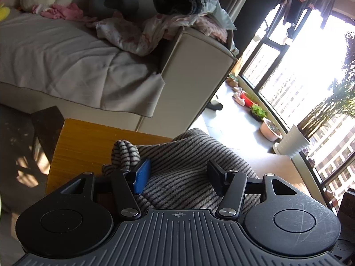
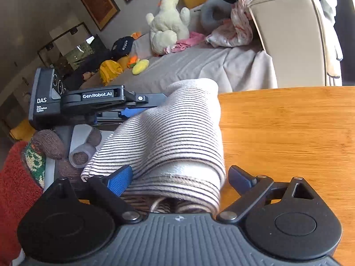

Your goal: Fold clothes

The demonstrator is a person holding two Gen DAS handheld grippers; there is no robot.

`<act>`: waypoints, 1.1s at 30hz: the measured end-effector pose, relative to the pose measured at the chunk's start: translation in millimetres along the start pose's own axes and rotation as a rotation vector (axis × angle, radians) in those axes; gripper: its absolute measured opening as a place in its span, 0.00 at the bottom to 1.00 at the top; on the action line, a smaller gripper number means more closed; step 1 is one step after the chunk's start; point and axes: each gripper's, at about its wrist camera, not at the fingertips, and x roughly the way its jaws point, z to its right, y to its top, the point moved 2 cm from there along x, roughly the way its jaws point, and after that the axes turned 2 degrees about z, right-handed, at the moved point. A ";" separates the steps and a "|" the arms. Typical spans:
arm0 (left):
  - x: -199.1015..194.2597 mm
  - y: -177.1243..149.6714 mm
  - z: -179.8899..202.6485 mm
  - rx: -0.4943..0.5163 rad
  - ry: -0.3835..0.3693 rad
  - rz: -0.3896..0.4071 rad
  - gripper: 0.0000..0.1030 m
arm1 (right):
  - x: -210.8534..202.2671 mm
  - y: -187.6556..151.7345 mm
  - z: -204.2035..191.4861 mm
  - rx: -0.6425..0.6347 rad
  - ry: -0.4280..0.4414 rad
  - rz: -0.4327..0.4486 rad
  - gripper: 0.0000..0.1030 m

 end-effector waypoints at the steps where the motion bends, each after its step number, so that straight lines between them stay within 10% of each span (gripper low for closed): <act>1: -0.4 0.2 -0.9 -0.003 0.002 0.000 0.59 | -1.2 6.6 -4.2 -0.009 0.006 0.016 0.74; 3: -1.1 1.4 -5.7 -0.030 -0.007 0.000 0.59 | -11.0 18.7 -14.7 -0.074 0.029 0.060 0.54; 6: -1.4 2.3 -10.9 -0.059 -0.022 0.005 0.59 | -20.1 27.8 -25.4 -0.194 0.004 0.070 0.52; 10: -2.8 0.7 -2.2 -0.008 -0.009 0.021 0.59 | -7.1 0.1 -20.5 -0.395 -0.177 0.019 0.53; 17: -50.8 -11.5 26.8 0.005 0.065 0.101 0.66 | -10.9 -16.9 -34.3 -0.520 -0.248 0.068 0.55; 26: -67.0 -76.4 54.9 0.107 0.057 0.040 0.52 | -30.4 -21.0 -44.3 -0.505 -0.252 0.115 0.63; 33: -81.9 -73.8 44.5 0.029 0.046 0.064 0.53 | -47.5 -42.2 -85.8 -0.723 -0.177 0.164 0.71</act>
